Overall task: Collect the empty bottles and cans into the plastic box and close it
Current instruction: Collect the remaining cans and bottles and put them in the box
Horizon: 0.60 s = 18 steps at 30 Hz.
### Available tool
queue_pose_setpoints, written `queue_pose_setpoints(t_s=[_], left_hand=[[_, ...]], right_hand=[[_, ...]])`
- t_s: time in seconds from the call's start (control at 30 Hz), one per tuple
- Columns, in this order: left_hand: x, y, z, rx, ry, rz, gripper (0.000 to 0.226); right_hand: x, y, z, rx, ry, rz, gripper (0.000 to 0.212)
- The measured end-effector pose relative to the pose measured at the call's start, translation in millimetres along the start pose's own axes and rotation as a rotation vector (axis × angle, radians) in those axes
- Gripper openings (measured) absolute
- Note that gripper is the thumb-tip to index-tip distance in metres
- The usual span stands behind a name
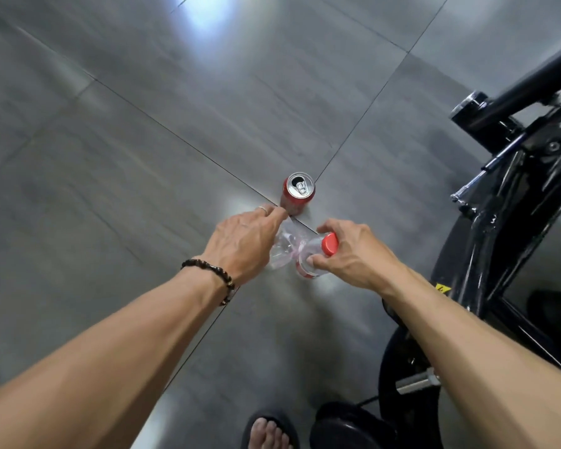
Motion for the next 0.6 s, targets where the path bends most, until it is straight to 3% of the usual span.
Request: queue_pose_setpoints(t_s=[0.27, 0.6], left_hand=[[-95, 34, 66, -0.049, 0.054, 0.119, 0.031], [-261, 74, 205, -0.062, 0.048, 0.322, 0.032]], right_hand=[[-46, 70, 17, -0.021, 0.042, 0.072, 0.056], [-150, 250, 41, -0.076, 0.15, 0.311, 0.053]])
Point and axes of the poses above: each hand's wrist, its own x-axis towards the middle knuckle, its own z-axis out of the back of the hand, y = z × x, the point moved 2 cm from there along x, towards the middle knuckle, and after that the axes turned 13 degrees about x, right-handed, at the moved point
